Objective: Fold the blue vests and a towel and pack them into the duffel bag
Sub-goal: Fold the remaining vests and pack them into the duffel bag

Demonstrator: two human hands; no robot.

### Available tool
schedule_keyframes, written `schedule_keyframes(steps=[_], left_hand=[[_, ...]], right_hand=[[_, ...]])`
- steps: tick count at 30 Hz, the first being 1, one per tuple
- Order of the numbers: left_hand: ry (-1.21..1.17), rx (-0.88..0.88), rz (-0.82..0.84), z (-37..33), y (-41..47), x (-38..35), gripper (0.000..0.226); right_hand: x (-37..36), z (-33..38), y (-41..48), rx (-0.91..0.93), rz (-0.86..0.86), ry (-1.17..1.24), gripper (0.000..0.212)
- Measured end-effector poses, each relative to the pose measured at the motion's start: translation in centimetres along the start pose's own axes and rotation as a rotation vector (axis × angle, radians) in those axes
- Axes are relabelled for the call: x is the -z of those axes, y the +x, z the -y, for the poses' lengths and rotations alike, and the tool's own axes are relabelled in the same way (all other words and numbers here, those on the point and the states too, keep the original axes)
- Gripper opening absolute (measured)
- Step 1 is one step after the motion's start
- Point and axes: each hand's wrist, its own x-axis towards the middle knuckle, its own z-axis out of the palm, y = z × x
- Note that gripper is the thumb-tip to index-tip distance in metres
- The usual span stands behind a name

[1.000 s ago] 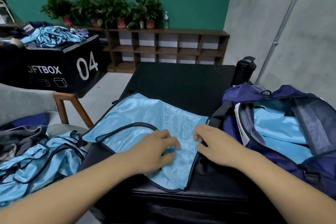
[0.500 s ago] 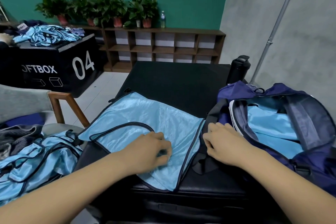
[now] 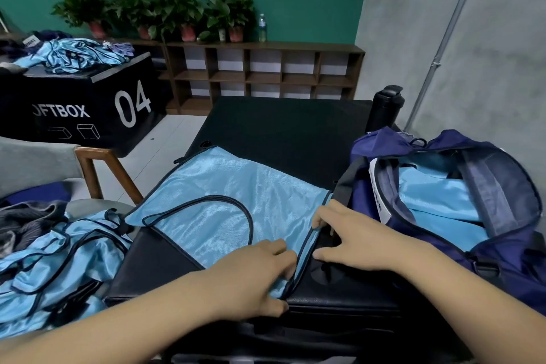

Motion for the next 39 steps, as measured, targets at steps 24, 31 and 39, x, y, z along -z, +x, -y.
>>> schedule_keyframes(steps=[24,31,39], left_hand=[[-0.064,0.214,0.266,5.5,-4.7,4.0,0.026],[-0.075,0.247,0.265,6.9,-6.0,4.4,0.023],[0.006,0.313,0.253,8.7,-6.5,4.9,0.022]], right_hand=[[-1.1,2.7,2.4,0.177,-0.106,-0.223,0.045],[-1.2,3.5,3.8,0.071,-0.038,-0.437,0.029],[-0.3,6.5,2.2,0.051,0.109,-0.536,0.007]])
